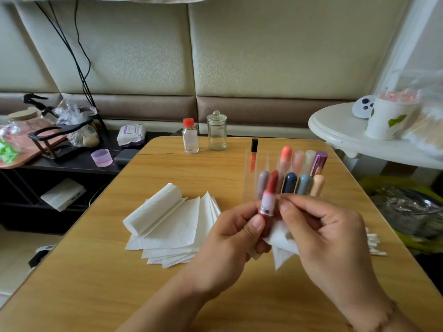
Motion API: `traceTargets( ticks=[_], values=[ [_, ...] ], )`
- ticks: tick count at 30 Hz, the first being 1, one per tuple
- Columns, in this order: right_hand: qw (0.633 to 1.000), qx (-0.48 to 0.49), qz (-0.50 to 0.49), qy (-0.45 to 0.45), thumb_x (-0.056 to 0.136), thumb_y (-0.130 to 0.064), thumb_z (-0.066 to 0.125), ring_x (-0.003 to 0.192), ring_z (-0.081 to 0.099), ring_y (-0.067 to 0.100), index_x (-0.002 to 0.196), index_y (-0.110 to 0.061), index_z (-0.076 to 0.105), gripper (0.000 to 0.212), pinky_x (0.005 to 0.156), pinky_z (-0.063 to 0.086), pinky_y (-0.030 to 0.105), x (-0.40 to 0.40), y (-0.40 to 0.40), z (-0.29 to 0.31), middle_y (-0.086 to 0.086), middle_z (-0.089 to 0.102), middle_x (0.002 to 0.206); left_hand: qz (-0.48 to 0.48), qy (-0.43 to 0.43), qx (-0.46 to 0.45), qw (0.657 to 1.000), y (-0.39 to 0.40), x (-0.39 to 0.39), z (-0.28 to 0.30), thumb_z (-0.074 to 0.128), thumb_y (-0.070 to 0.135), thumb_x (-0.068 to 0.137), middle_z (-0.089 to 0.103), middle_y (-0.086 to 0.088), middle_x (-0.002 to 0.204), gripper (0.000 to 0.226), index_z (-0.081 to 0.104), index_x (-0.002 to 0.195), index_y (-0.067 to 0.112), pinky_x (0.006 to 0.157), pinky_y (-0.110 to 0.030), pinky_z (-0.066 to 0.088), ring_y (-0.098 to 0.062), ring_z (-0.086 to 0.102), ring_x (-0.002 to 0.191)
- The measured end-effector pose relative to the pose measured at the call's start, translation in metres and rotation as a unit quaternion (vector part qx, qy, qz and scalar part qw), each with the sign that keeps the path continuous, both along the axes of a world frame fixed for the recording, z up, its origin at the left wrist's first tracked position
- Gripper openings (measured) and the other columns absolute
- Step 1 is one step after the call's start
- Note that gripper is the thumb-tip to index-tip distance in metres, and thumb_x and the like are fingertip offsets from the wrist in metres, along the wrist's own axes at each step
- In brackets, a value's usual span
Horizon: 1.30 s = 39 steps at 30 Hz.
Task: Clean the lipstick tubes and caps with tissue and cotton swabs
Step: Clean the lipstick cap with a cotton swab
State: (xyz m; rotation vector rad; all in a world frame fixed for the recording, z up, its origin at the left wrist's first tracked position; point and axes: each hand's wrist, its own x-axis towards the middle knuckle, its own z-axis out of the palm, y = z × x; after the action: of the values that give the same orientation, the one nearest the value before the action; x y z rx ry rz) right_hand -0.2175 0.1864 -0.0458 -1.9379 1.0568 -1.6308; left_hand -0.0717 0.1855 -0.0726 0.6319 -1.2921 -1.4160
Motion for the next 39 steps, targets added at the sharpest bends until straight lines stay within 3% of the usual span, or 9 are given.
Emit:
traceTargets(
  ticks=[3, 5, 7, 11, 15, 17, 22, 27, 39],
  values=[
    [0.999, 0.027, 0.016, -0.030, 0.092, -0.023, 0.068, 0.058, 0.063, 0.001, 0.091, -0.037, 0.074, 0.015, 0.055, 0.042, 0.005, -0.001, 0.000, -0.003, -0.022, 0.066, 0.064, -0.062, 0.049, 0.032, 0.996, 0.002, -0.002, 0.001, 0.046, 0.025, 0.097, 0.046, -0.002, 0.069, 0.025, 0.065, 0.090, 0.010, 0.060, -0.028, 0.029, -0.011, 0.039, 0.062],
    [0.997, 0.037, 0.014, -0.063, 0.093, -0.025, 0.070, 0.063, 0.067, 0.001, 0.089, -0.034, 0.074, 0.011, 0.057, 0.047, 0.008, -0.001, -0.001, -0.005, -0.021, 0.071, 0.069, -0.100, 0.104, 0.081, 0.986, 0.002, -0.003, 0.003, 0.045, 0.023, 0.096, 0.051, -0.004, 0.073, 0.033, 0.059, 0.102, -0.006, 0.064, -0.028, 0.035, -0.011, 0.042, 0.062],
    [0.995, 0.037, 0.009, -0.097, 0.092, -0.026, 0.067, 0.069, 0.071, 0.005, 0.093, -0.035, 0.073, 0.011, 0.060, 0.053, 0.014, -0.002, -0.002, -0.005, -0.016, 0.075, 0.077, -0.122, 0.164, 0.122, 0.971, 0.001, -0.002, 0.004, 0.046, 0.023, 0.095, 0.057, -0.008, 0.082, 0.035, 0.063, 0.111, -0.003, 0.069, -0.029, 0.041, -0.013, 0.042, 0.063],
    [0.999, 0.006, -0.004, -0.037, 0.098, -0.037, 0.061, 0.081, 0.072, 0.005, 0.105, -0.040, 0.069, 0.011, 0.069, 0.058, 0.020, -0.003, -0.002, -0.005, -0.020, 0.075, 0.090, -0.163, 0.258, 0.157, 0.939, -0.001, 0.002, 0.006, 0.034, 0.016, 0.099, 0.065, -0.007, 0.089, 0.038, 0.065, 0.117, 0.003, 0.073, -0.030, 0.046, -0.018, 0.055, 0.075],
    [1.000, 0.010, 0.006, -0.012, 0.095, -0.040, 0.054, 0.081, 0.072, 0.006, 0.104, -0.033, 0.068, 0.018, 0.066, 0.059, 0.022, -0.002, -0.002, -0.007, -0.017, 0.073, 0.089, -0.116, 0.232, 0.193, 0.946, 0.002, -0.001, 0.012, 0.044, 0.013, 0.091, 0.038, -0.008, 0.079, 0.031, 0.071, 0.105, 0.007, 0.070, -0.031, 0.038, -0.018, 0.034, 0.067],
    [1.000, 0.008, 0.013, -0.005, 0.095, -0.040, 0.055, 0.072, 0.069, 0.008, 0.101, -0.029, 0.067, 0.017, 0.059, 0.056, 0.021, -0.001, 0.000, -0.008, -0.011, 0.070, 0.080, -0.103, 0.204, 0.187, 0.956, 0.004, 0.000, 0.014, 0.048, 0.017, 0.084, 0.051, -0.011, 0.083, 0.031, 0.073, 0.101, 0.010, 0.071, -0.033, 0.041, -0.020, 0.042, 0.071],
    [1.000, -0.008, 0.023, 0.016, 0.094, -0.036, 0.060, 0.064, 0.067, 0.007, 0.098, -0.028, 0.070, 0.014, 0.054, 0.050, 0.015, -0.002, 0.000, -0.008, -0.013, 0.068, 0.073, -0.116, 0.191, 0.180, 0.958, 0.003, 0.000, 0.009, 0.057, 0.017, 0.089, 0.051, -0.020, 0.106, 0.042, 0.052, 0.130, 0.006, 0.091, -0.051, 0.027, -0.037, 0.034, 0.100],
    [0.999, -0.021, 0.025, -0.013, 0.092, -0.034, 0.062, 0.078, 0.071, 0.002, 0.100, -0.031, 0.070, 0.012, 0.063, 0.052, 0.011, -0.003, 0.001, -0.005, -0.018, 0.073, 0.087, -0.144, 0.197, 0.161, 0.956, 0.003, -0.001, 0.005, 0.072, 0.022, 0.085, 0.058, -0.011, 0.098, 0.058, 0.047, 0.135, 0.007, 0.078, -0.035, 0.045, -0.023, 0.051, 0.081],
    [0.999, -0.051, -0.005, 0.000, 0.093, -0.032, 0.063, 0.075, 0.071, 0.005, 0.101, -0.035, 0.068, 0.011, 0.062, 0.053, 0.015, -0.006, 0.000, -0.005, -0.014, 0.071, 0.087, -0.169, 0.224, 0.174, 0.944, 0.005, -0.003, 0.004, 0.056, 0.016, 0.095, 0.062, -0.008, 0.089, 0.033, 0.053, 0.126, 0.006, 0.071, -0.032, 0.049, -0.016, 0.061, 0.070]
  ],
)
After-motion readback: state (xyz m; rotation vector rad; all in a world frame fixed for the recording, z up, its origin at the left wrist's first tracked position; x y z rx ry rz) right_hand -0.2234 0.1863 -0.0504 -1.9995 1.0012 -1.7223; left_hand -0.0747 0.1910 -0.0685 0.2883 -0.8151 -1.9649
